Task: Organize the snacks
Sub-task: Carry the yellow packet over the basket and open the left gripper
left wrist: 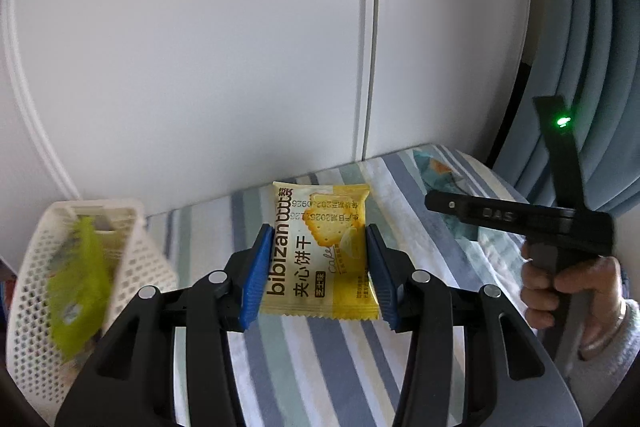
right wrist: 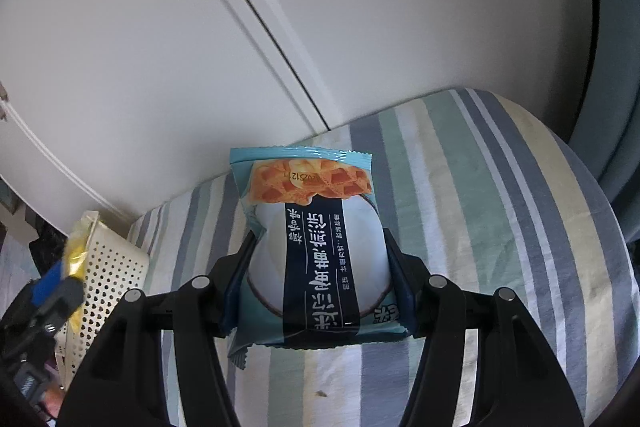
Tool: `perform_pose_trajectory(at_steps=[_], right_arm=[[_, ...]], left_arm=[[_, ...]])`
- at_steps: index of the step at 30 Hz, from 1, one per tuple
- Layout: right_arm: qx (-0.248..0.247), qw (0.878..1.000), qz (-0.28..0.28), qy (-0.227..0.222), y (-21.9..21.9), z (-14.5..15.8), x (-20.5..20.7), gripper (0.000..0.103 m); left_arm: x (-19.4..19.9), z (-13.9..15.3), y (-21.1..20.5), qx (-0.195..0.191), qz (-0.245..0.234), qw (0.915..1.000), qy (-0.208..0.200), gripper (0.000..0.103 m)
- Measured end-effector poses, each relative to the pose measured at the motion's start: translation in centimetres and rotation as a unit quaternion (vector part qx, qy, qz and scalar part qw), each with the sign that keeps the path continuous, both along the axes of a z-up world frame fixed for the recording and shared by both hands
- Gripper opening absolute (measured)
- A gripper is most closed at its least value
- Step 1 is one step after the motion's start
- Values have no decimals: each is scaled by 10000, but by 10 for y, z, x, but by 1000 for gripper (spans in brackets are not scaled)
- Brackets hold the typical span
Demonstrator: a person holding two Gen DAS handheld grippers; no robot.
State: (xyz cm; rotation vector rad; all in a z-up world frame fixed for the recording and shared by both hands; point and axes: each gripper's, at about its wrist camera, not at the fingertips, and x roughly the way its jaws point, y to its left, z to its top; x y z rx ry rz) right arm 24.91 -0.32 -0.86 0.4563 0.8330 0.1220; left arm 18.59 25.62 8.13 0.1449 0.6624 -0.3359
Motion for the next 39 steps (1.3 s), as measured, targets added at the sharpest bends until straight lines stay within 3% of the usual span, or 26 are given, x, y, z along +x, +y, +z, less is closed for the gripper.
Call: perform_pose_trajectory(at_steps=[7,17,28,31,33,39], right_arm=[[-85,9995,229,-178,15,9,-4,59],[-91,9980,489,-399,29,21,-12,59],[-34,9978,492,-447,27,23,-14,59],[-43,9976,506,-463,29,24,-15,59],[-46,9975,516,-480,29,25,-15,59],[-90,9973,518,-522,31,27,-17,59]], left_arm=[[-37,22,20,-14,391,9989,-270,47],[-79,42,92,66,1301,9905,-443,48],[-91,33,133,112,1960,9799,-360,48],[-91,27,139,147,2078,9776,-299,51],[-94,26,142,162,2144,9761,-306,62],[-105,30,155,-79,2382,9701,-455,81]])
